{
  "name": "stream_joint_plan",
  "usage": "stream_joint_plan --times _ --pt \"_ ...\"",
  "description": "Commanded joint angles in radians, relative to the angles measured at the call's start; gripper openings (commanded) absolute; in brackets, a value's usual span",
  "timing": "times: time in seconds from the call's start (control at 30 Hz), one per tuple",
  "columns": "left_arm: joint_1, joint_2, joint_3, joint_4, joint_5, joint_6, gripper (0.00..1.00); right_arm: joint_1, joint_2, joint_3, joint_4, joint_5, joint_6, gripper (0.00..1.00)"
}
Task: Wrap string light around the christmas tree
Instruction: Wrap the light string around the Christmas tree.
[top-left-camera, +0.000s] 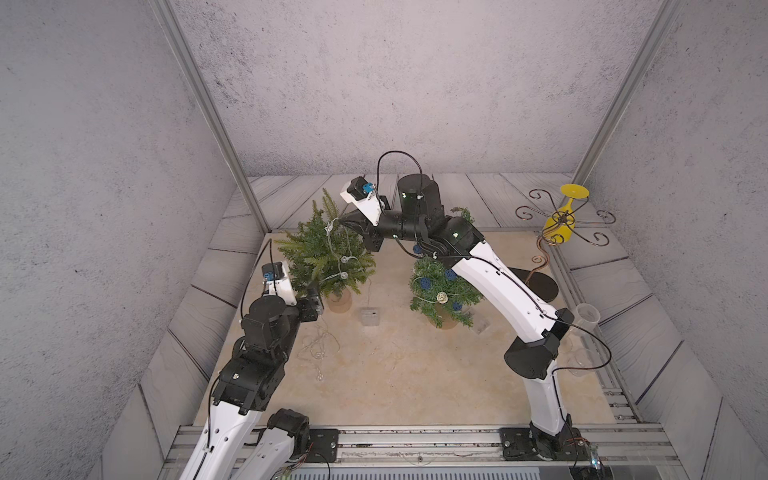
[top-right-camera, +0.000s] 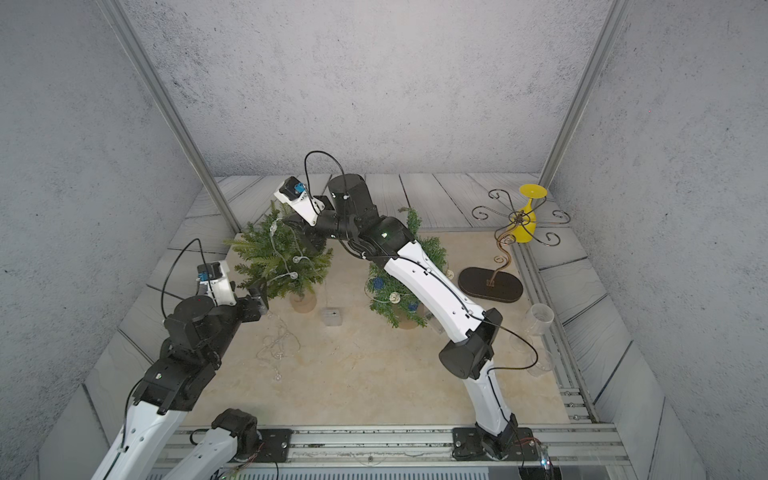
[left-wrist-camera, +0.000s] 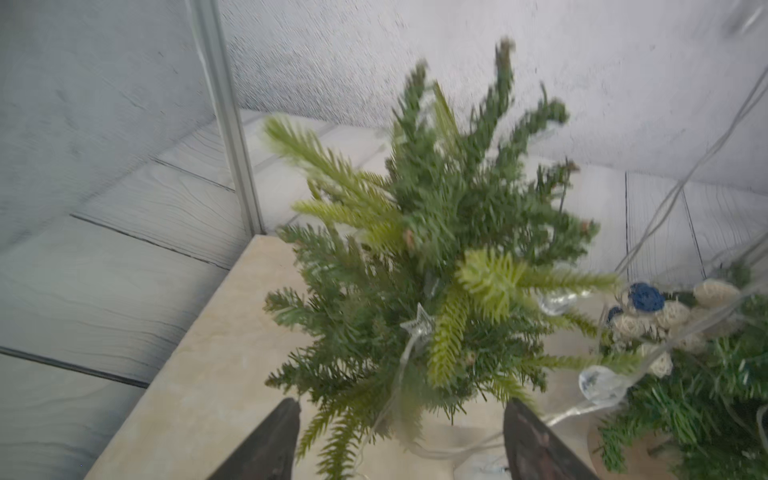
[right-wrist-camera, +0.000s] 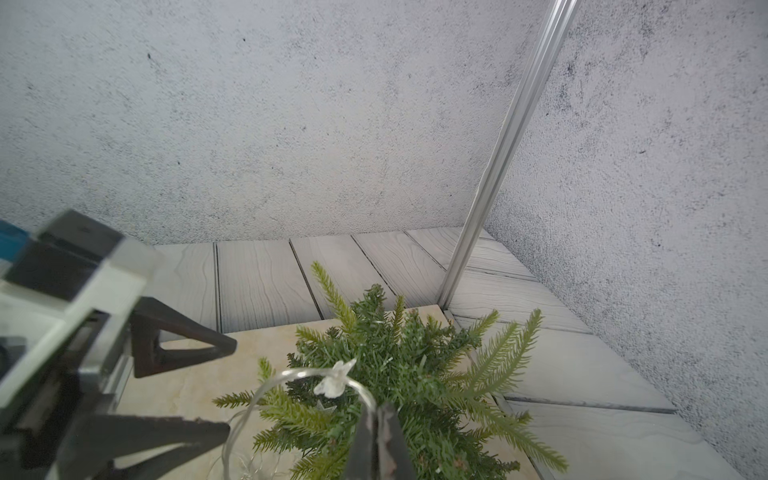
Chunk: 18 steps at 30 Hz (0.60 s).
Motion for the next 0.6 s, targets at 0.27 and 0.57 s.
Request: stream_joint_plan --times 0.27,0.57 --pt "0.008 0.055 -0.098 0.189 0.053 0.16 0.75 -0.013 -0.078 0.037 -0.043 -0.118 0.048 0.0" --pt "0.006 -0.169 -0.176 0.129 0.095 0.13 0.74 -0.033 -0.083 0.037 -0.052 -0.094 0.048 0.0"
